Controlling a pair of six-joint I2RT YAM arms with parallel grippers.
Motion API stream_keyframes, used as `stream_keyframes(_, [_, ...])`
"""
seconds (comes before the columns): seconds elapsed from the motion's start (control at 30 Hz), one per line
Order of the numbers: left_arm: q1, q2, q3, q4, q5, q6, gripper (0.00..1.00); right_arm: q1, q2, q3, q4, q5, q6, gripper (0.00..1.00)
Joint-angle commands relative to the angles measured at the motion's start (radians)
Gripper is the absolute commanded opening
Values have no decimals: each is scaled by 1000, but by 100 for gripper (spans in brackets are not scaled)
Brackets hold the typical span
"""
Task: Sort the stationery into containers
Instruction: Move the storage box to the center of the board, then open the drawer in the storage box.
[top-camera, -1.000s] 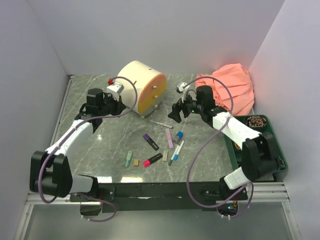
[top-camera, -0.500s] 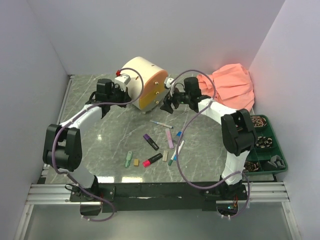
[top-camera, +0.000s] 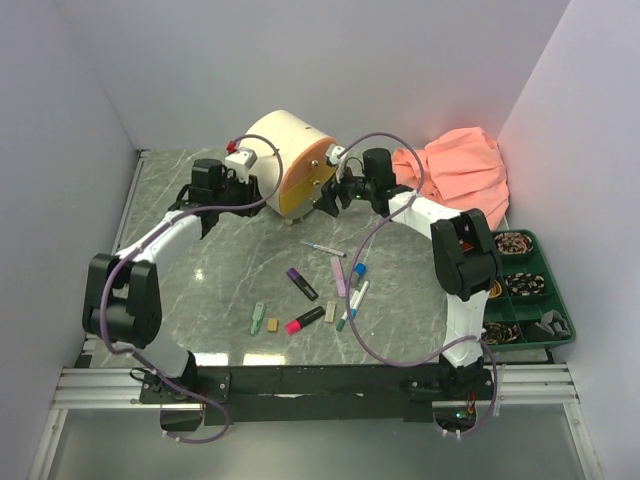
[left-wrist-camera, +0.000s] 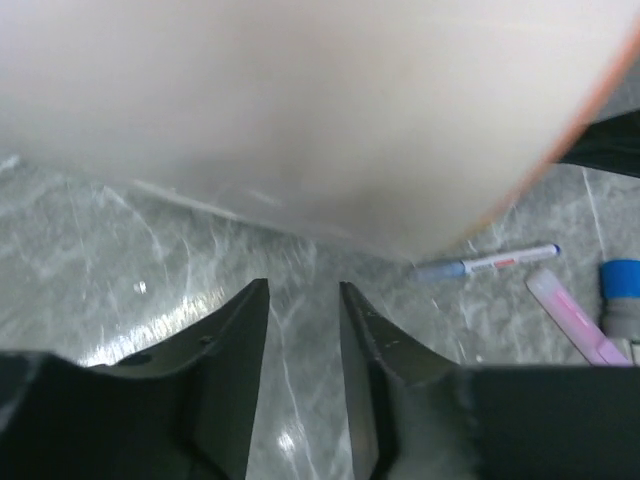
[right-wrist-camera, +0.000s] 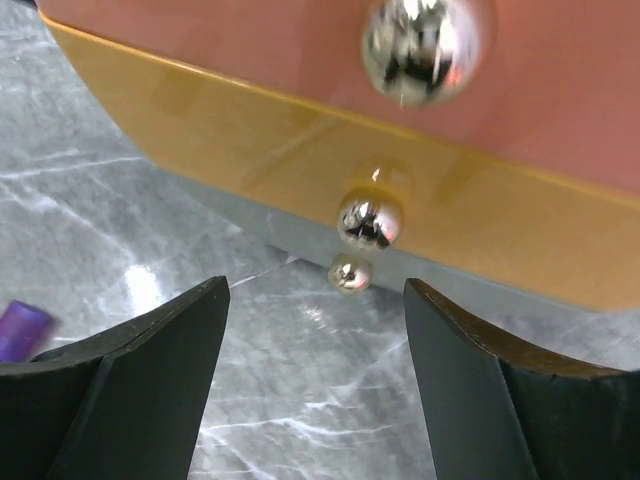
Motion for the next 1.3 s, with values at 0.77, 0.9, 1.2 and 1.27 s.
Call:
stream_keyframes(0.77, [-20, -193, -87, -8, -225, 65, 73, 55, -155, -320, 464, 400, 147, 93])
stream_keyframes(0.9, [-20, -180, -90, -14, -248, 63, 74, 31, -141, -286, 425, 322, 261, 92])
stream_keyframes(1.2, [-22, -204, -87, -86, -300, 129, 75, -80, -123, -263, 360, -23, 1131, 78])
stream_keyframes(1.27, [-20, -207, -94, -96, -311, 134, 75, -86, -102, -265, 403, -68, 1203, 78])
